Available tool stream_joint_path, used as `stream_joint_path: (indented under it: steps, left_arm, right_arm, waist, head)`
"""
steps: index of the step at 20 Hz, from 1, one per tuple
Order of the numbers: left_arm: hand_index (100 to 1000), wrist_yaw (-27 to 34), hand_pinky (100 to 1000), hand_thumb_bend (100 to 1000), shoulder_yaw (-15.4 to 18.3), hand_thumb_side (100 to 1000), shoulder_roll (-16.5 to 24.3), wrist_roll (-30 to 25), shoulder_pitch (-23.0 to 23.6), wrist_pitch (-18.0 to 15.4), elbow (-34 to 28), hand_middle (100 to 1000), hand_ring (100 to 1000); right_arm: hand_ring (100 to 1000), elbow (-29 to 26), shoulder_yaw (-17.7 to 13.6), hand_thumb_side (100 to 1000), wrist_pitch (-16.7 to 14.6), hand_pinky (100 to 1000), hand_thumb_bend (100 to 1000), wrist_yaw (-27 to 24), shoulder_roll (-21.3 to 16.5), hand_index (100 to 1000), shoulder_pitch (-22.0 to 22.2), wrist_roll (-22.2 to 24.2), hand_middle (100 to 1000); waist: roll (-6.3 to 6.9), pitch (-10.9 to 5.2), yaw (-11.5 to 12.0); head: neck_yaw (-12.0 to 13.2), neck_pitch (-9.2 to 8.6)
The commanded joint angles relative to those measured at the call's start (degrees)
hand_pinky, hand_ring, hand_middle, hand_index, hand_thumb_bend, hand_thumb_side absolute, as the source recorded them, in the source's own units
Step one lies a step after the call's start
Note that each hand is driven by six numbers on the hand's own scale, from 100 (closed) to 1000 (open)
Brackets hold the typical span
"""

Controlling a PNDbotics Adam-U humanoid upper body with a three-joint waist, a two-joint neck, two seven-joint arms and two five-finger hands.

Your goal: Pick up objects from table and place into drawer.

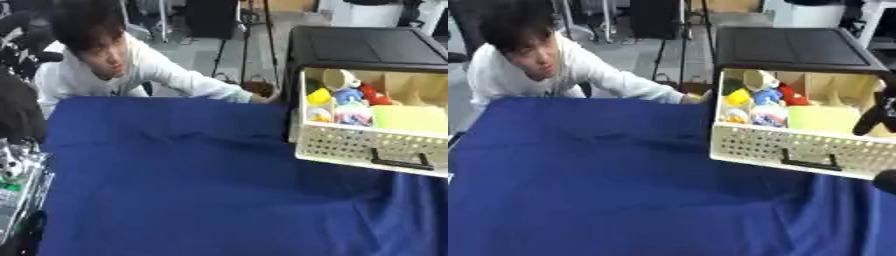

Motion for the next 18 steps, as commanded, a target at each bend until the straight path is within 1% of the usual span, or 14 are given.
stream_joint_path:
  steps: [1,5,10,14,17,18]
  left_arm:
    - [890,-0.3,550,495,0.6,921,0.1,-0.1,-0.1,0.3,-0.7,708,681]
    - [890,-0.2,550,494,0.5,921,-0.5,-0.2,0.6,0.6,-0.7,707,679]
    - [889,-0.4,549,496,0.5,921,-1.0,-0.3,1.3,0.8,-0.7,705,676]
    - [888,-0.5,549,493,0.4,924,-1.5,-0.4,1.6,1.1,-0.7,704,674]
    - [888,-0.5,548,490,0.4,926,-1.7,-0.4,1.8,1.1,-0.7,704,674]
    - [888,-0.5,548,490,0.4,925,-1.8,-0.4,1.8,1.1,-0.7,704,673]
  right_arm:
    - [372,-0.5,0.5,916,1.5,100,384,-1.4,0.5,681,-2.0,1.6,401]
    - [356,-0.5,2.4,930,4.0,100,366,-2.7,5.2,684,-6.8,4.0,391]
    - [357,-0.5,6.1,915,8.1,100,344,-1.5,9.8,705,-11.9,9.1,397]
    - [359,-0.5,8.6,887,10.7,100,353,-0.8,13.0,706,-13.7,13.3,400]
    - [361,-0.5,9.6,875,12.0,100,358,-0.9,14.8,704,-14.1,15.4,406]
    - [362,-0.5,9.8,826,12.5,100,363,-0.8,15.4,704,-14.2,16.0,408]
  waist:
    - [-0.07,-0.74,0.0]
    - [0.27,-1.20,-0.4]
    - [0.45,-1.73,-0.7]
    - [0.52,-2.01,-0.8]
    - [0.67,-2.13,-0.8]
    - [0.73,-2.17,-0.8]
  head:
    - [-1.8,-0.19]
    - [-2.8,0.09]
    - [-3.1,0.56]
    - [-3.1,0.79]
    - [-2.9,0.87]
    - [-2.7,0.91]
